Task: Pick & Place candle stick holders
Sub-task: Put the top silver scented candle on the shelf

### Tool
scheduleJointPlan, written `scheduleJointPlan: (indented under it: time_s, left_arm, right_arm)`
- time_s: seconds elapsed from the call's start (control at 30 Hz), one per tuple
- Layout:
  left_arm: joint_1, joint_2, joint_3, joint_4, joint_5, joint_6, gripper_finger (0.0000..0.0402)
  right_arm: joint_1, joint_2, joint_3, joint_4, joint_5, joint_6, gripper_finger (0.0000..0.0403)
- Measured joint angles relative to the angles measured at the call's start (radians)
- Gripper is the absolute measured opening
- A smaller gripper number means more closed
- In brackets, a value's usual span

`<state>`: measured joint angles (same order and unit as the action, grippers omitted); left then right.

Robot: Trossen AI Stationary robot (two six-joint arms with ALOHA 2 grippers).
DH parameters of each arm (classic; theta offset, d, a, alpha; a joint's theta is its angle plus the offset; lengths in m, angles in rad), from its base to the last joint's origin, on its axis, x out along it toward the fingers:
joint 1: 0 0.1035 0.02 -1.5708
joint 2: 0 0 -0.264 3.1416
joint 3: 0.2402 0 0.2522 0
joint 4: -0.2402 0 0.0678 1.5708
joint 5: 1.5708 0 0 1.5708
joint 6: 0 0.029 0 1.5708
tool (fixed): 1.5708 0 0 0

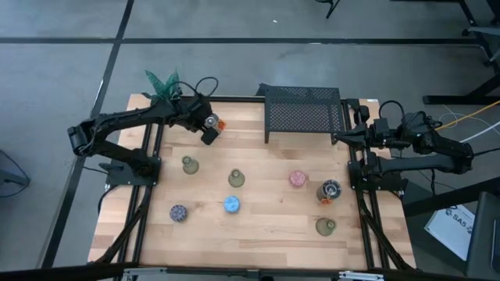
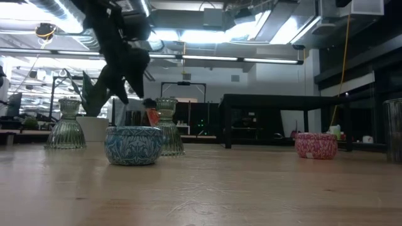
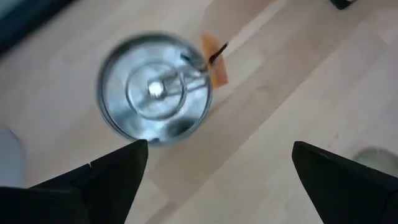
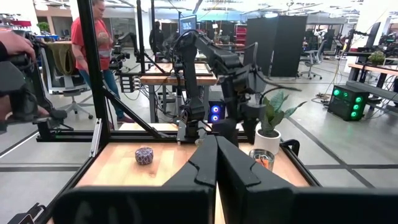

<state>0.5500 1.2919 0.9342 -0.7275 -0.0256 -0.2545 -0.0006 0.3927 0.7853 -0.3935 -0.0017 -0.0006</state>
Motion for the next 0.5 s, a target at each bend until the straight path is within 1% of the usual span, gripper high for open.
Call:
scheduleJointPlan:
  time_s: [0.1, 0.17, 0.3, 0.5]
  left_arm:
    - [0.014, 0.0, 0.06, -0.063, -0.004, 0.102, 0.0397]
    - [0.026, 0.0, 0.091, -0.07, -0.013, 0.152, 0.0397]
    - [0.048, 0.023, 0.136, -0.086, -0.052, 0.174, 0.0397]
    - [0.061, 0.05, 0.146, -0.092, -0.052, 0.232, 0.0397]
  right_arm:
    - [0.0, 0.0, 0.0, 0.0, 0.0, 0.0, 0.0007]
    - [0.0, 0.0, 0.0, 0.0, 0.0, 0.0, 0.0007]
    - [0.0, 0.0, 0.0, 0.0, 0.0, 0.0, 0.0007]
    - [0.0, 0.0, 0.0, 0.0, 0.0, 0.0, 0.0007]
